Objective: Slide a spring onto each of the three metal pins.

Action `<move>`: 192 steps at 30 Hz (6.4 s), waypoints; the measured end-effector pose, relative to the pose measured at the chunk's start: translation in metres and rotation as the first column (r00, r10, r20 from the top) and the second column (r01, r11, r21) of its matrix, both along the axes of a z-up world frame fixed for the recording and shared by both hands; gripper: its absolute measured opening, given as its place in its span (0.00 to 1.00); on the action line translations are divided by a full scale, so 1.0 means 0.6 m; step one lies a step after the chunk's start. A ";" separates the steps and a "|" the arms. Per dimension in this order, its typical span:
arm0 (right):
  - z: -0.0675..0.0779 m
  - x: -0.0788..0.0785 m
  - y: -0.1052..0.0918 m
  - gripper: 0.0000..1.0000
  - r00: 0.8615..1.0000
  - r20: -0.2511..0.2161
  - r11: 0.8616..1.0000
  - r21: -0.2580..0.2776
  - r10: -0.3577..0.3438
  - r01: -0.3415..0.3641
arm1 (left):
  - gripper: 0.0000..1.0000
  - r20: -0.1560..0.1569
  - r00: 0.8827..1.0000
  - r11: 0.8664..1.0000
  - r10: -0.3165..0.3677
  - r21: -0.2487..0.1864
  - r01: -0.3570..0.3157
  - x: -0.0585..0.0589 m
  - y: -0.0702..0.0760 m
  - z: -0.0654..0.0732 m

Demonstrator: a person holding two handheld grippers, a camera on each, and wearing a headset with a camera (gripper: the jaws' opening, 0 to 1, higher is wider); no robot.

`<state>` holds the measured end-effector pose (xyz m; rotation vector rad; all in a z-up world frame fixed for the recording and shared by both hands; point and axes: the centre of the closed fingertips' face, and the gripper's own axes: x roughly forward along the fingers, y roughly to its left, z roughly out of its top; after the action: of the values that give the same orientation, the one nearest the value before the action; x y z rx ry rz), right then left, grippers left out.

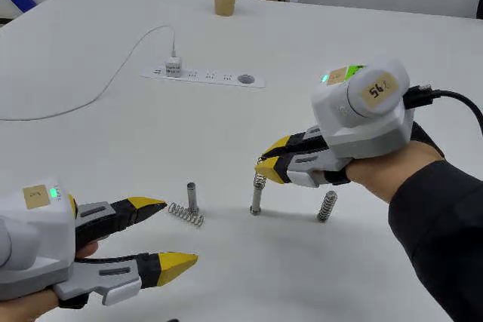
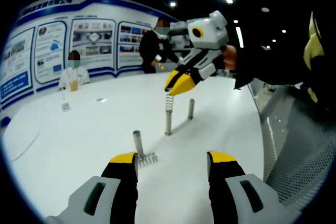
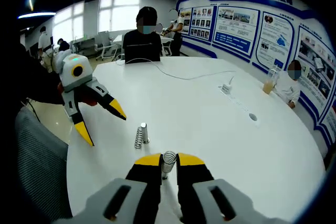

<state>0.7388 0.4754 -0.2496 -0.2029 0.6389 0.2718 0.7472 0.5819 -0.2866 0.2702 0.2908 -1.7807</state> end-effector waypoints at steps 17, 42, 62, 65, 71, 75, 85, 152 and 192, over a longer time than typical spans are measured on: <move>-0.029 0.003 -0.005 0.12 1.000 -0.022 1.000 0.005 -0.005 0.005 | 0.54 -0.001 1.000 1.000 0.002 0.006 -0.002 0.000 0.001 -0.003; -0.077 0.001 -0.005 0.12 0.997 -0.080 1.000 0.002 -0.007 0.007 | 0.54 -0.005 1.000 1.000 -0.002 0.012 0.002 -0.003 -0.001 -0.005; -0.093 0.003 -0.003 0.12 0.996 -0.091 1.000 0.007 -0.011 0.012 | 0.54 -0.010 1.000 1.000 0.004 0.012 -0.004 -0.002 0.001 -0.010; -0.093 0.004 -0.003 0.12 0.996 -0.090 1.000 0.002 -0.010 0.010 | 0.54 -0.009 1.000 1.000 0.004 0.012 -0.004 -0.002 0.001 -0.011; -0.094 0.002 -0.003 0.13 0.996 -0.092 1.000 -0.002 -0.007 0.007 | 0.54 -0.009 1.000 1.000 0.006 0.011 -0.006 -0.001 0.001 -0.010; -0.093 0.001 -0.001 0.15 0.996 -0.091 1.000 -0.003 -0.005 0.005 | 0.54 -0.009 1.000 1.000 0.006 0.010 -0.006 -0.001 0.001 -0.009; -0.099 -0.009 -0.002 0.16 0.995 -0.102 1.000 -0.008 -0.009 0.008 | 0.54 -0.006 1.000 1.000 0.007 0.008 -0.007 0.000 0.000 -0.007; -0.112 0.031 0.114 0.16 0.991 -0.083 0.994 0.046 0.105 -0.101 | 0.54 -0.003 1.000 1.000 0.021 0.013 -0.021 0.009 0.006 -0.010; -0.157 0.070 0.126 0.17 0.994 -0.095 0.995 0.085 0.061 -0.053 | 0.53 0.001 1.000 0.999 0.030 0.025 -0.030 0.017 0.013 -0.010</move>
<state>0.7810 0.5509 -0.3440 -0.1296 0.7185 0.3636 0.7576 0.5898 -0.2929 0.2823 0.3151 -1.7488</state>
